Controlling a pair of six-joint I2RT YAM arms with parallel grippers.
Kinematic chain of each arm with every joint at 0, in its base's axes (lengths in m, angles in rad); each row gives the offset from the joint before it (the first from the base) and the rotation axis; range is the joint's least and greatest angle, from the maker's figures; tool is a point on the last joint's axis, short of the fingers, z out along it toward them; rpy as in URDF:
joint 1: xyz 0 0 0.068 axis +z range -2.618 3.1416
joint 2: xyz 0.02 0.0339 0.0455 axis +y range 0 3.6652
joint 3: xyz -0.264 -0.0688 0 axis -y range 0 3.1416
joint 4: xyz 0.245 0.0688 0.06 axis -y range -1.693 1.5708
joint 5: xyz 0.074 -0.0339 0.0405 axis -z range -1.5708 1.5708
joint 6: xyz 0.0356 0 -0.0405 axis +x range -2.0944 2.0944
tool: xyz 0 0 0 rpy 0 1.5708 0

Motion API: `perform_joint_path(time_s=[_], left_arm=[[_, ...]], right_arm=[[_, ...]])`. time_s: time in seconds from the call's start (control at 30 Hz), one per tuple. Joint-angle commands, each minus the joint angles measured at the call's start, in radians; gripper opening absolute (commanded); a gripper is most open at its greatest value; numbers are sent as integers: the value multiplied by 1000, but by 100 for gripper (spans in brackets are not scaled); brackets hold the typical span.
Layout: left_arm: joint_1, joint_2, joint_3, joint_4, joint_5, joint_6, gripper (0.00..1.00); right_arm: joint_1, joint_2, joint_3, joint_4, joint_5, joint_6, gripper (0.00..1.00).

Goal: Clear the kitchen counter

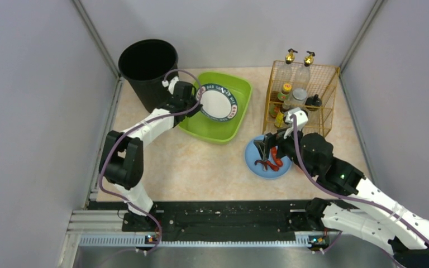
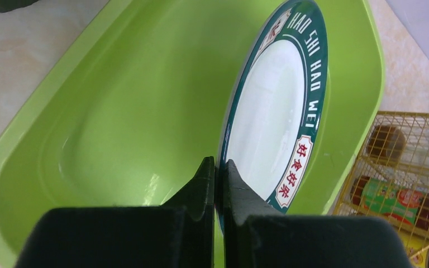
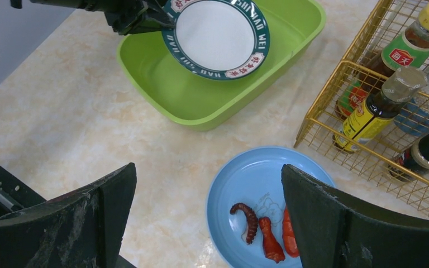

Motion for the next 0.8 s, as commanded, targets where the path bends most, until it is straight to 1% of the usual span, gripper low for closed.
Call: perform_joint_path(time_s=[0.0, 0.3, 0.5, 0.73, 0.77], left_arm=[[-3, 64, 115, 118, -24, -54, 0], [-3, 245, 248, 108, -41, -106, 0], [-2, 333, 317, 92, -54, -118, 0], [-3, 386, 332, 83, -53, -120, 0], [-3, 388, 327, 81, -54, -118, 3]], right_arm=[[10, -12, -15, 48, -13, 13, 99], [10, -5, -22, 53, -17, 12, 99], [10, -2, -26, 53, -11, 10, 99], [10, -1, -21, 35, -5, 14, 99], [11, -1, -20, 33, -4, 15, 99]])
